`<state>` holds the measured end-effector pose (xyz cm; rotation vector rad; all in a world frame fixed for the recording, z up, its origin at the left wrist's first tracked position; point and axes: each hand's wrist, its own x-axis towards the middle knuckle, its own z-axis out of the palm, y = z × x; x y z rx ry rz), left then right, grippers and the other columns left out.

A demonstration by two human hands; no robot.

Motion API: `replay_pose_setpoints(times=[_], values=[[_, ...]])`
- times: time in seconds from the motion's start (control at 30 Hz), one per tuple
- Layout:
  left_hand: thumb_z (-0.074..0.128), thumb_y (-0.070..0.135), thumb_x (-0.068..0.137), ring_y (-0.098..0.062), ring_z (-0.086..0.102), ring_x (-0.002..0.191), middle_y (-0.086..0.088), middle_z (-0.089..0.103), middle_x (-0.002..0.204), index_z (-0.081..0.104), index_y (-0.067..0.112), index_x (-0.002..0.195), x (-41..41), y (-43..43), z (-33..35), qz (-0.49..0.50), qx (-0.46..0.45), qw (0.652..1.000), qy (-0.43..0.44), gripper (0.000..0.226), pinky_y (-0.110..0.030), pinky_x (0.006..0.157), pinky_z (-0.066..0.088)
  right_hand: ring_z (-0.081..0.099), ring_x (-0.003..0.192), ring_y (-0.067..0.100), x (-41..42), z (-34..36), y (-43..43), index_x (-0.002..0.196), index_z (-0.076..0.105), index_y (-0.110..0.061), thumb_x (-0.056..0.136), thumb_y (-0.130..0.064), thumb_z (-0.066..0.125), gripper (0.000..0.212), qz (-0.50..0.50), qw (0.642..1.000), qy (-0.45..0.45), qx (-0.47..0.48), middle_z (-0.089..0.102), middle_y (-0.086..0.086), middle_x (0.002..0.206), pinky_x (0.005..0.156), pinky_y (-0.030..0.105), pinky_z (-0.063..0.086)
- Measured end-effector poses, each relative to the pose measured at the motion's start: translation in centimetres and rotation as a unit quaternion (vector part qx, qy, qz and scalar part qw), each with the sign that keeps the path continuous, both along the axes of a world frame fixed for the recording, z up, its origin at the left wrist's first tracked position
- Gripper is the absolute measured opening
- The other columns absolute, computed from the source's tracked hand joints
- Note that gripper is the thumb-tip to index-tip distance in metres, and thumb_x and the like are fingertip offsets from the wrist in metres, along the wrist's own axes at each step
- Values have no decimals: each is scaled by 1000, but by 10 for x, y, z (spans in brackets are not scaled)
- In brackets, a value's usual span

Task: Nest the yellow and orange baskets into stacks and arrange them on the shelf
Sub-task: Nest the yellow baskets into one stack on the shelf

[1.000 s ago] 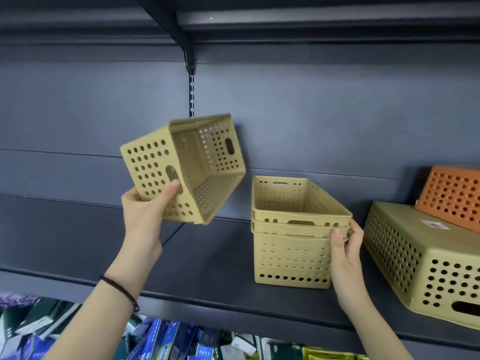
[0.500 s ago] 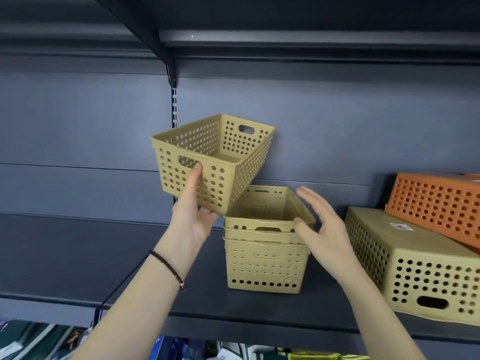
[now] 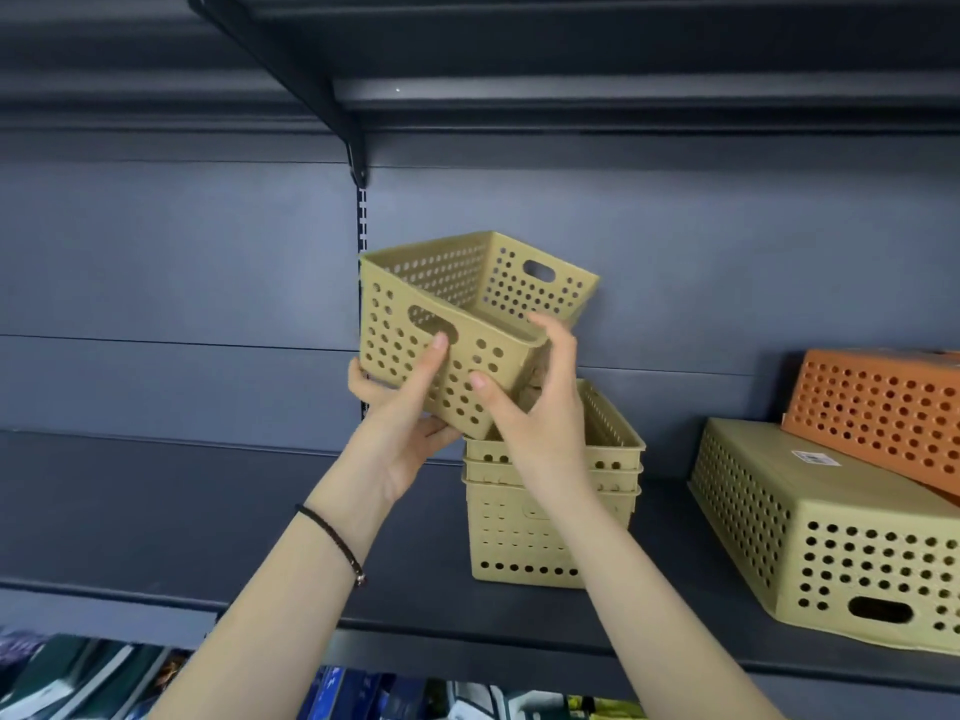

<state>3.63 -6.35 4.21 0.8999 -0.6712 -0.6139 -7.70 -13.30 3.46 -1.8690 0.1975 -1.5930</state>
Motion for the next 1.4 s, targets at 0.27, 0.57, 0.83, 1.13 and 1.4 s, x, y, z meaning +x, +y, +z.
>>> replay_pose_setpoints(times=[0.27,0.57,0.83,1.13,1.4], values=[[69,31,85,2,60,101,19,64,109,54,24,123,22,17,7,120,68,962,-237,41,-24,93,48,60,112,4,-30,4,-26,125,41,-44,82,-13,74,63,66,996,44,29,58,-21,123,93,39,54],[59,5,92,-1,63,111,6,69,122,53,16,136,0,17,3,57,-10,934,-351,46,-9,85,48,48,130,5,-61,26,-48,148,16,-47,95,-17,58,74,89,995,3,53,43,-6,150,105,40,45],[72,15,83,4,59,115,11,68,123,56,20,135,4,2,-13,39,45,943,-326,55,-10,92,47,53,126,11,-74,5,-63,145,25,-45,94,-20,60,66,87,992,18,88,49,-3,146,100,45,50],[66,14,88,4,63,108,10,70,117,56,20,134,4,-7,-14,38,65,933,-352,47,-9,86,48,51,128,10,-74,-3,-73,146,23,-42,95,-19,59,66,71,992,23,104,45,-5,148,92,32,55],[63,11,91,0,66,104,7,72,114,56,18,134,1,-19,-17,41,61,938,-340,44,-9,84,49,55,125,15,-76,0,-85,145,28,-35,93,-18,62,64,67,991,36,114,56,-1,138,86,31,57]])
